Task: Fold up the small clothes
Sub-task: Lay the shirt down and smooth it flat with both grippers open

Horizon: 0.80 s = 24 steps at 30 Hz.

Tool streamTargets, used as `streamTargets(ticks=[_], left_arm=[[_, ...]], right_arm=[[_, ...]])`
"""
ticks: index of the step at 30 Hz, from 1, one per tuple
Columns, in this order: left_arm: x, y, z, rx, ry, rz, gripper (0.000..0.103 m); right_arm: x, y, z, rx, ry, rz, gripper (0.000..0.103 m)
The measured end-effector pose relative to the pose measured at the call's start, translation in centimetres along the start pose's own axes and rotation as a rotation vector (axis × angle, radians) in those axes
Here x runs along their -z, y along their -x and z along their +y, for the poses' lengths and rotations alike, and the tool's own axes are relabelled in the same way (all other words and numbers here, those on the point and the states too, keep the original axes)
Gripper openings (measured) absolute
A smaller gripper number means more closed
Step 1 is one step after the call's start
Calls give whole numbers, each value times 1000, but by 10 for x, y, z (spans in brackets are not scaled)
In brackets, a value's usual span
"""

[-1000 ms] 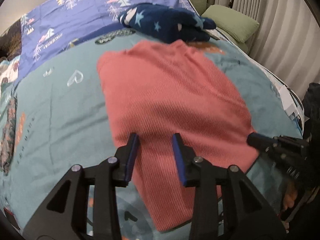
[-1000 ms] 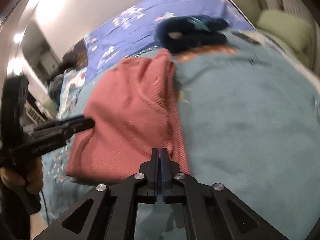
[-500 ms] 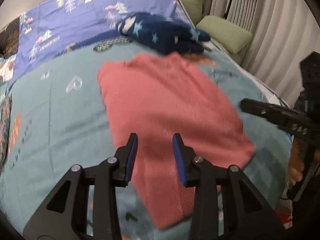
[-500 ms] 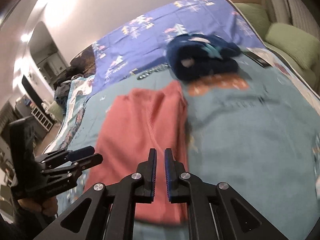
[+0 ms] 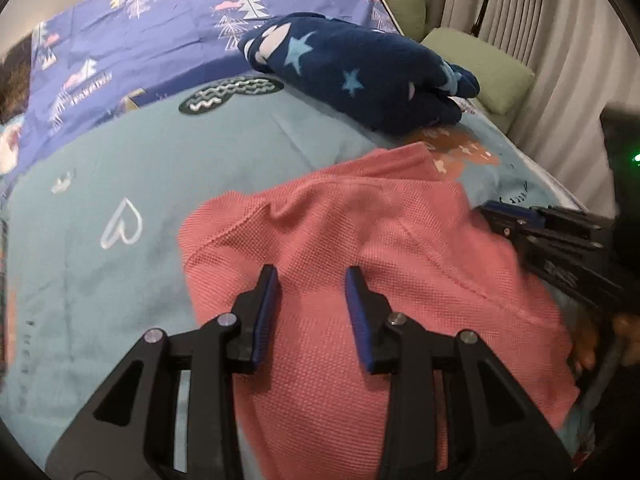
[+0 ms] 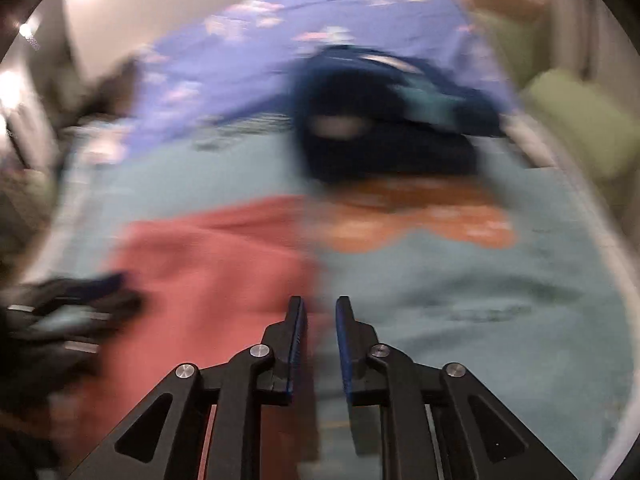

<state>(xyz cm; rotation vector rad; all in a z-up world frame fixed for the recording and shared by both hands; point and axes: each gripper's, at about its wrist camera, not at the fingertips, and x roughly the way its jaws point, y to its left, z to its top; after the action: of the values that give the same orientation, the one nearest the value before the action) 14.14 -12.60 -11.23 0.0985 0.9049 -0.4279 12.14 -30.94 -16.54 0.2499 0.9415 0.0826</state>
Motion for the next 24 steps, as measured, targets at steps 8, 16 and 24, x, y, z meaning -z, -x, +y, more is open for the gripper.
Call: streamTargets(ticks=[8,16,24], left_arm=[[-6,26,1,21,-11,-76,38],[-5,-14,46,-67,86,-8,61],[3,33,42,-54,82,-73,60]], right_arm=[[-13,33,-21,-343,-89,-48,27],[-9,-14,1,-266,-22,61,39],[12,33,-21,-256,-81,10,40]])
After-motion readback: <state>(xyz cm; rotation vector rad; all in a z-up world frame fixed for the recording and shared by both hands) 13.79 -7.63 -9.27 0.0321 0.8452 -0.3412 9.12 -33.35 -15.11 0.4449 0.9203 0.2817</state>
